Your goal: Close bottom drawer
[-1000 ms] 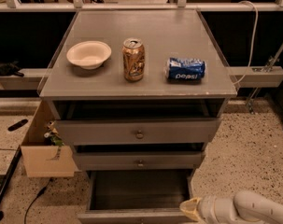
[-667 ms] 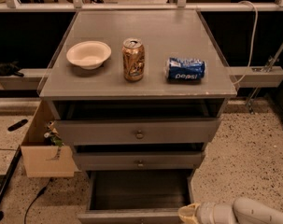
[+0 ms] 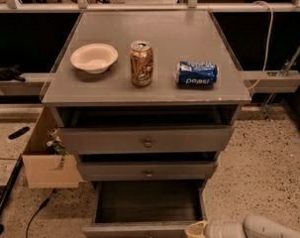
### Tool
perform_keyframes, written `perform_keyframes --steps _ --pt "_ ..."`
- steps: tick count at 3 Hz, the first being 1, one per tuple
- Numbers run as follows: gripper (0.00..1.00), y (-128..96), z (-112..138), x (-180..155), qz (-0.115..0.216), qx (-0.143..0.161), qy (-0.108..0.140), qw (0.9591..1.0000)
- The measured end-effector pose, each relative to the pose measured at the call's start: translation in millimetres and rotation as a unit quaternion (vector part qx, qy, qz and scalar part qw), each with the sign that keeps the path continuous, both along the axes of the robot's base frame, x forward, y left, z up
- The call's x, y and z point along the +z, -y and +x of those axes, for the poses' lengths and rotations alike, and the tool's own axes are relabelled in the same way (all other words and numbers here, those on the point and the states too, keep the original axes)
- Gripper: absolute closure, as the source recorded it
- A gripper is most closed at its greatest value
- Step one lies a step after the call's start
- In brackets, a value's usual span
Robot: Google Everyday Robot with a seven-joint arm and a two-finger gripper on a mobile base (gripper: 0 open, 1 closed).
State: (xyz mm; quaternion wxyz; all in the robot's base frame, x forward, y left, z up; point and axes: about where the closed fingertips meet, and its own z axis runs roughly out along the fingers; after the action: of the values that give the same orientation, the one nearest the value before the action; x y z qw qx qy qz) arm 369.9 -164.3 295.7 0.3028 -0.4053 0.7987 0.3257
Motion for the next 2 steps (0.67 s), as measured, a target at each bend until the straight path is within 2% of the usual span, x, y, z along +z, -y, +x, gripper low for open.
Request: perform_keyframes --steps 1,2 --pt "1.00 -9 -5 -19 -0.009 0.005 -0.015 0.9998" --pt "1.00 -11 -20 -58 -0.031 0.012 -0.037 0.9987"
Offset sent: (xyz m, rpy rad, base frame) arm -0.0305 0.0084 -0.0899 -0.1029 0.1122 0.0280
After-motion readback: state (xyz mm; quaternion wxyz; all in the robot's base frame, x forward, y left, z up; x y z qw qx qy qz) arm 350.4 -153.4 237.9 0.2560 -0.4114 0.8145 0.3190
